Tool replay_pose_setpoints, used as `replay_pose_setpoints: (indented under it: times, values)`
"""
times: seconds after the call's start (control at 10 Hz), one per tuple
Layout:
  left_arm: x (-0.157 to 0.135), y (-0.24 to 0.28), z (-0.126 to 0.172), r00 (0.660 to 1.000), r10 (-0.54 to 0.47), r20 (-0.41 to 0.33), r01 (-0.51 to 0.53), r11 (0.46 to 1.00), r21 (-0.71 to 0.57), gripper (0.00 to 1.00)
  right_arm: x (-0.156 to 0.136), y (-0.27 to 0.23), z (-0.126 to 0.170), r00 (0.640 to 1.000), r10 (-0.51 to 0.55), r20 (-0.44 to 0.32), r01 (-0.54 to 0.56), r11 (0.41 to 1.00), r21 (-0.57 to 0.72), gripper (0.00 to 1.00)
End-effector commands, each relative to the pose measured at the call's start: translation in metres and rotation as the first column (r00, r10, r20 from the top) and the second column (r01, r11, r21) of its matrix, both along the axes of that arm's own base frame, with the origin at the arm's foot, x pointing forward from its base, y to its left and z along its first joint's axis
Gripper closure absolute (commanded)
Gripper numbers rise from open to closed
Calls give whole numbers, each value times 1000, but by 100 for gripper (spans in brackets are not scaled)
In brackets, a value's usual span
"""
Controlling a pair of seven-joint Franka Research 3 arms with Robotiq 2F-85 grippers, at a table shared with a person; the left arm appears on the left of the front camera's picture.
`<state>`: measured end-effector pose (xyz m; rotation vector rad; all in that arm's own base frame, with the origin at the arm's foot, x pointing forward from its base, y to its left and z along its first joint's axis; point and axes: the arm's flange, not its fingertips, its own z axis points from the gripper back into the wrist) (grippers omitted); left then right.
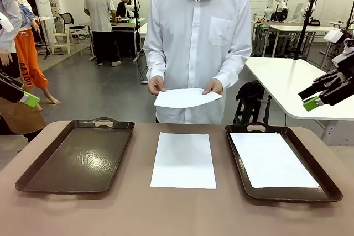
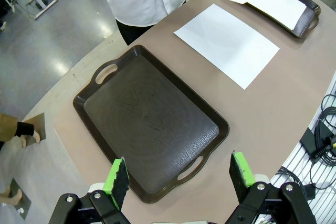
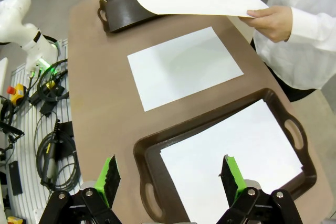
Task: Sort the A4 documents.
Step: Receive the A4 Paper.
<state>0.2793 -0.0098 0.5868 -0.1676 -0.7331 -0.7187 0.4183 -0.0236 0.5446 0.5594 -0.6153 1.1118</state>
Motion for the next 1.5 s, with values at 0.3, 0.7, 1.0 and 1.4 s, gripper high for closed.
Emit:
replay_pose_setpoints:
  times: [0.3, 0.7, 1.0, 1.4]
  values:
    - [0, 1, 0, 1000, 1, -1, -1, 1000, -1, 0, 0, 2, 0, 1000, 4, 4, -4, 1000, -5, 0]
    - [0, 1, 0, 1000, 1, -1, -1, 1000, -1, 0, 0, 2, 0, 1000, 4, 4, -4, 1000, -5, 0]
    - [0, 1, 0, 1000, 1, -1, -1, 1000, -1, 0, 0, 2, 0, 1000, 4, 4, -4, 1000, -5, 0]
    - [0, 1, 0, 1000, 1, -1, -1, 1000, -1, 0, 0, 2, 0, 1000, 4, 4, -4, 1000, -5, 0]
